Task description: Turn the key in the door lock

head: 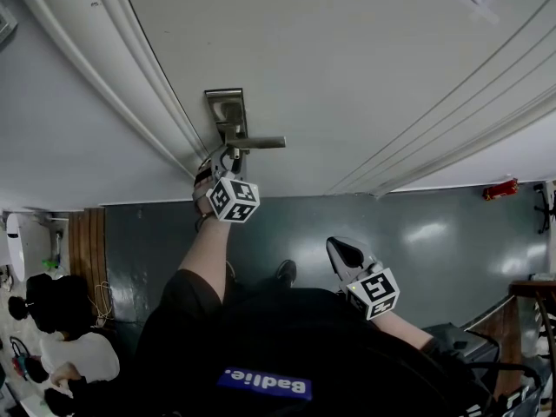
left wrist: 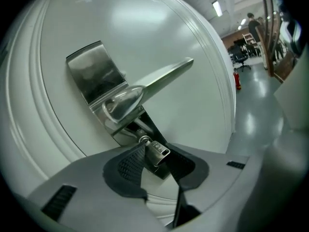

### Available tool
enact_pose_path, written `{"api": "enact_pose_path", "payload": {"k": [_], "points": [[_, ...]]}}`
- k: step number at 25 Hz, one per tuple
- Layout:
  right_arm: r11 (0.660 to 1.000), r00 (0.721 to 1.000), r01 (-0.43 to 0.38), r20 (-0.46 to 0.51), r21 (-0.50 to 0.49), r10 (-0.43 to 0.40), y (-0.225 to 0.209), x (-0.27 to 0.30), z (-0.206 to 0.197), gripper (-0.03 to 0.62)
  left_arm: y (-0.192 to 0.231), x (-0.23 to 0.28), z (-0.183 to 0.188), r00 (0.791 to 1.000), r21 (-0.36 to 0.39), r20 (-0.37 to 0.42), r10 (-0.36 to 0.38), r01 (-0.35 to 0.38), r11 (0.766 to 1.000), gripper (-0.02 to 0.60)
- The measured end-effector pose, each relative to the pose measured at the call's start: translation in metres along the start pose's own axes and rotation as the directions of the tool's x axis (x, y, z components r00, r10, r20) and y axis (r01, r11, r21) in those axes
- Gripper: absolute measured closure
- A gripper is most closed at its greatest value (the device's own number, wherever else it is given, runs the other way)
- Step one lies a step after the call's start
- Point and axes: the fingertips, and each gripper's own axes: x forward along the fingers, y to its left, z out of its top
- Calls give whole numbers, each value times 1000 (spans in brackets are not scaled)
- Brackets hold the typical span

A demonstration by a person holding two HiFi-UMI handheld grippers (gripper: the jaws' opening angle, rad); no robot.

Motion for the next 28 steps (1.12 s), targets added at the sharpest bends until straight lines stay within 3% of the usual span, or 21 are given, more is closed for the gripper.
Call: {"api": "enact_pose_path", "payload": {"k": [8, 12, 14, 18, 21, 23, 24, 25, 26, 27, 28], "points": [[1000, 1000, 2, 6, 7, -2, 0, -1, 0, 592, 3, -2, 0, 998, -186, 38, -49, 55, 981, 457], [1000, 1000, 1, 9, 11, -1, -1, 0, 0, 592, 4, -1, 0, 996, -284, 64, -64, 80, 956, 456], [1000, 1000, 1, 10, 13, -1, -1, 0, 0, 592, 3, -1, -2, 994, -359, 81, -76, 100, 928, 457], [1000, 1000, 1, 11, 16, -1, -2, 0, 0, 592, 3, 0, -3, 986, -532, 138, -92, 152, 833, 460], [1000, 1000, -1, 9, 18, 0, -2, 1, 1, 592, 4, -1, -2, 982, -599, 160, -96, 174, 782, 460], [1000, 1000, -3, 9, 20, 3, -2, 2, 1, 592, 5, -1, -1, 977, -654, 186, -104, 202, 729, 460], [1000, 1000, -5, 9, 20, 5, -2, 2, 2, 592, 6, -1, -1, 973, -698, 206, -108, 223, 681, 461], [1000, 1000, -8, 8, 19, 7, -2, 3, 2, 592, 6, -1, -2, 968, -748, 228, -109, 245, 617, 472], [1000, 1000, -10, 7, 19, 10, -1, 4, 2, 592, 7, 0, -3, 963, -792, 246, -105, 263, 551, 533], [1000, 1000, -12, 5, 19, 12, -1, 5, 2, 591, 8, 1, -4, 960, -821, 261, -100, 276, 500, 539], [1000, 1000, -12, 4, 20, 12, -1, 5, 2, 591, 8, 1, -4, 956, -835, 275, -98, 289, 468, 540]]}}
